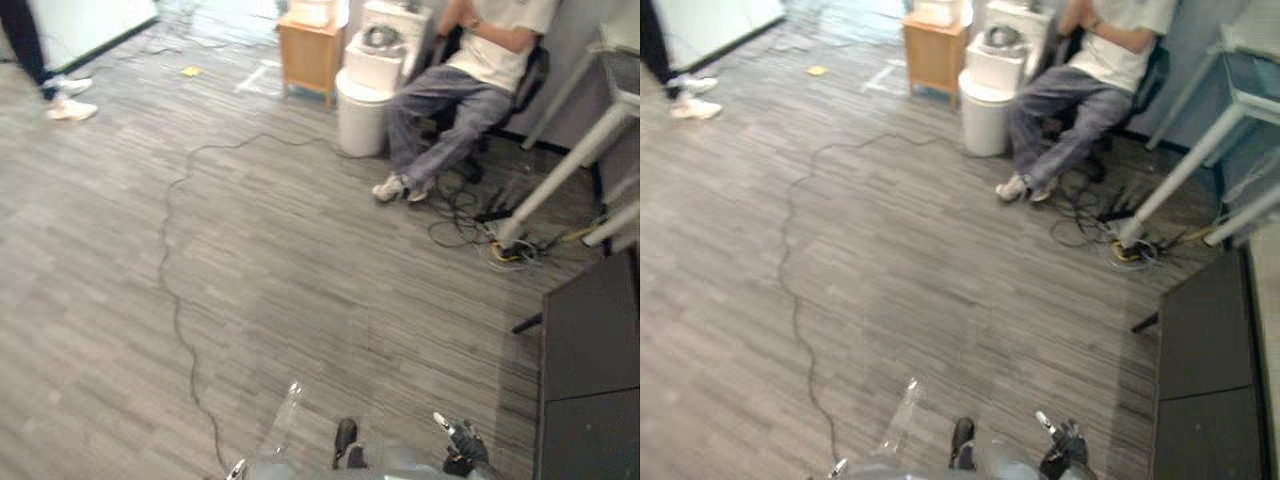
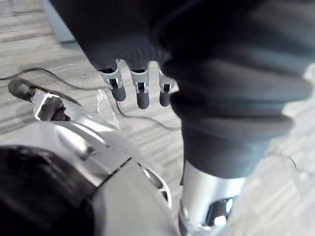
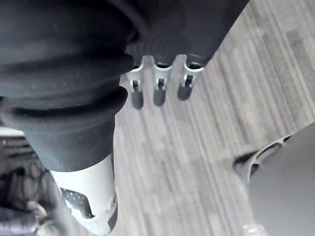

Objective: Organize washtable

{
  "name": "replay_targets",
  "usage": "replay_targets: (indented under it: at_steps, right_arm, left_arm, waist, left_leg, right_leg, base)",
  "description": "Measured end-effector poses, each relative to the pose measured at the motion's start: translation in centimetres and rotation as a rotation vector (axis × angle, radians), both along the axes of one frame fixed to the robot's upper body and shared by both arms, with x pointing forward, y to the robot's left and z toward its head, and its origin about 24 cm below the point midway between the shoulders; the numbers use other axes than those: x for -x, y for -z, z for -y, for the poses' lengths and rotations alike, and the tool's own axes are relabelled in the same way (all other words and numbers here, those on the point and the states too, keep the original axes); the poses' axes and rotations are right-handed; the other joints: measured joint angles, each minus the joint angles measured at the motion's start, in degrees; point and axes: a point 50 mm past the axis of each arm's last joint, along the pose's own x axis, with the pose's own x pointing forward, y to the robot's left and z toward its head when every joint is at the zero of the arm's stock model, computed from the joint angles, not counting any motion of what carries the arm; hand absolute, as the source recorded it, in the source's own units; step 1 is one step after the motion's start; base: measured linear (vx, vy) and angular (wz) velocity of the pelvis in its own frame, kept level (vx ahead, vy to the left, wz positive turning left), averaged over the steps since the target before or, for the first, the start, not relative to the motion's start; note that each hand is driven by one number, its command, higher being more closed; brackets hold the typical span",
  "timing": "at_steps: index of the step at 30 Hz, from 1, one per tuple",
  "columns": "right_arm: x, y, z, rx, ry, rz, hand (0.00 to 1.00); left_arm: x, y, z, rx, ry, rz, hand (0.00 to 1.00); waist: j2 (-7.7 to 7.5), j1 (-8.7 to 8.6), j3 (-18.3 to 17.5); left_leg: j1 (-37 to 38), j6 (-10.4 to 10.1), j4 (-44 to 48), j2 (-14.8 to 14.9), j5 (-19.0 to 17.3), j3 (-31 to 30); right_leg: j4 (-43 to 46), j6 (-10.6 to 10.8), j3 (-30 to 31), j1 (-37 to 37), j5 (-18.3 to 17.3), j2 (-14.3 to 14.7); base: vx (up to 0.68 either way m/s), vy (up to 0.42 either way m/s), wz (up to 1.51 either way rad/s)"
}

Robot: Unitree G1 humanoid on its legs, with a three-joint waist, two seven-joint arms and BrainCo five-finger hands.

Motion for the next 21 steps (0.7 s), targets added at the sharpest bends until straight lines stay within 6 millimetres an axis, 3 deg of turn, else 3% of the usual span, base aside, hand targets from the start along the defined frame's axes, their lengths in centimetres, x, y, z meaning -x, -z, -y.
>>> replay_targets:
  at_steps: [2,3,4,5,6,7,8,9,11,12,13,14,16,18,19,20,21]
  right_arm:
    - [-0.4,0.0,0.1,0.002,-0.006,0.005,0.00]
    - [-0.6,0.0,0.2,0.005,-0.010,0.003,0.00]
    - [-0.6,-0.1,0.3,0.008,-0.011,0.004,0.00]
    - [-0.4,0.0,0.4,0.013,-0.017,-0.003,0.00]
    - [0.0,0.0,0.5,0.020,-0.024,-0.014,0.00]
    - [0.5,0.1,0.5,0.021,-0.021,-0.024,0.00]
    - [1.8,0.4,0.4,0.014,-0.013,-0.057,0.00]
    - [2.1,0.5,-0.3,-0.004,-0.015,-0.065,0.00]
    - [2.1,0.6,-0.6,-0.018,-0.038,-0.064,0.00]
    - [1.9,0.6,-1.4,-0.041,-0.051,-0.058,0.00]
    - [1.6,0.4,-1.2,-0.023,-0.064,-0.049,0.00]
    - [1.6,0.3,-1.0,-0.016,-0.061,-0.043,0.00]
    - [1.3,0.0,-0.6,0.007,-0.054,-0.020,0.00]
    - [1.3,0.0,-0.3,0.024,-0.042,-0.031,0.00]
    - [1.0,0.0,-0.2,0.030,-0.044,-0.030,0.00]
    - [0.8,0.0,-0.2,0.031,-0.044,-0.030,0.00]
    - [0.7,0.0,0.1,0.041,-0.045,-0.035,0.00]
  left_arm:
    - [-0.6,-0.1,0.1,-0.005,0.050,0.011,0.00]
    - [-1.2,-0.1,0.3,-0.004,0.076,0.020,0.00]
    - [-1.4,-0.1,0.4,-0.004,0.083,0.023,0.00]
    - [-1.5,-0.1,0.5,0.001,0.083,0.028,0.00]
    - [-1.3,-0.1,0.6,0.008,0.075,0.020,0.00]
    - [-1.1,0.0,0.6,0.010,0.076,0.013,0.00]
    - [-0.8,0.0,0.5,0.010,0.074,0.004,0.00]
    - [-1.0,-0.2,-0.7,-0.017,0.079,0.003,0.00]
    - [-1.2,-0.4,-1.9,-0.029,0.055,-0.006,0.00]
    - [-1.2,-0.4,-2.4,-0.023,0.055,-0.012,0.00]
    - [-1.5,-0.6,-3.0,-0.034,0.064,0.003,0.00]
    - [-1.8,-0.7,-3.2,-0.043,0.064,0.015,0.00]
    - [-3.5,-1.3,-3.5,-0.082,0.073,0.088,0.00]
    - [-3.9,-1.3,-3.4,-0.083,0.067,0.099,0.00]
    - [-3.7,-1.2,-3.1,-0.076,0.066,0.088,0.00]
    - [-3.6,-1.1,-2.9,-0.070,0.067,0.083,0.00]
    - [-3.4,-0.7,-2.0,-0.041,0.072,0.067,0.00]
  waist:
    - [0.27,0.71,0.0]
    - [0.56,1.61,0.0]
    - [0.83,2.13,0.1]
    - [1.01,2.89,0.0]
    - [1.59,2.84,-0.1]
    - [1.69,2.65,-0.4]
    - [1.15,3.14,-2.2]
    - [0.18,4.00,-3.2]
    - [-1.44,4.55,-4.0]
    - [-1.97,5.11,-3.5]
    - [-1.81,5.38,-3.2]
    - [-1.55,5.25,-3.0]
    - [-0.88,2.64,-2.7]
    - [-0.81,1.85,-2.7]
    - [-0.90,1.41,-2.7]
    - [-1.07,1.05,-2.7]
    - [-0.02,0.56,-3.0]
  left_leg:
    - [-5.5,-0.1,-7.9,-6.1,-2.2,-3.8]
    - [-8.7,-0.3,-16.9,-10.8,-2.2,-10.0]
    - [-9.8,-1.0,-21.7,-12.6,-1.8,-13.4]
    - [-11.0,-2.4,-30.0,-14.8,0.0,-18.9]
    - [-11.9,-1.5,-34.3,-15.1,2.7,-23.1]
    - [-12.2,-0.4,-34.3,-15.0,5.3,-23.4]
    - [-11.6,-0.1,-33.6,-14.5,10.5,-22.7]
    - [-10.8,1.5,-33.4,-13.3,10.5,-18.4]
    - [-9.6,2.7,-33.0,-11.3,8.4,-13.2]
    - [-6.4,3.6,-33.7,-9.5,7.3,-8.0]
    - [-2.0,4.4,-34.8,-8.0,6.1,-3.8]
    - [-0.1,4.5,-35.4,-7.6,5.7,-1.8]
    - [5.6,4.6,-38.2,-6.7,4.3,5.9]
    - [10.8,4.5,-42.1,-7.1,4.4,12.2]
    - [13.6,4.2,-44.1,-7.7,4.6,16.0]
    - [14.5,4.0,-45.1,-8.4,4.7,17.5]
    - [15.4,2.9,-47.8,-8.8,5.3,19.7]
  right_leg:
    - [-0.2,1.2,4.7,1.8,-0.7,-1.1]
    - [-0.2,2.9,7.8,2.6,-1.7,-1.9]
    - [-0.2,3.9,9.0,3.0,-2.4,-2.0]
    - [-0.4,4.2,10.2,3.7,-4.4,-2.2]
    - [-0.4,4.1,11.0,5.5,-6.6,-2.0]
    - [0.0,4.8,11.2,6.3,-7.4,-2.0]
    - [1.3,6.7,13.3,6.3,-8.8,-2.3]
    - [3.7,7.5,15.7,4.5,-9.0,-3.4]
    - [9.1,9.3,16.3,1.3,-8.4,-3.7]
    - [16.5,10.4,15.9,-1.8,-7.8,-3.8]
    - [25.9,12.7,13.1,-5.9,-6.7,-4.3]
    - [30.1,12.9,10.7,-7.7,-6.8,-5.3]
    - [38.4,12.5,-0.7,-12.9,-6.5,-12.1]
    - [35.2,11.1,-10.3,-14.1,-5.3,-16.5]
    - [28.9,10.6,-15.3,-14.1,-1.1,-17.6]
    - [25.6,10.3,-17.4,-14.2,0.7,-17.7]
    - [20.9,10.2,-20.2,-13.8,0.2,-17.1]
  base:
    - [0.43,0.028,-1.27]
    - [0.29,0.080,-1.27]
    - [0.39,0.160,-1.49]
    - [0.31,0.163,-1.40]
    - [0.39,0.212,-1.29]
    - [0.42,0.221,-1.22]
    - [0.49,0.237,-1.32]
    - [0.51,0.232,-1.53]
    - [0.42,0.185,-1.69]
    - [0.46,0.238,-2.39]
    - [0.40,0.246,-2.25]
    - [0.20,0.214,-1.93]
    - [0.10,0.208,-1.38]
    - [0.10,0.167,-1.54]
    - [0.10,0.126,-1.75]
    - [0.10,0.083,-1.62]
    - [0.11,0.040,-1.15]
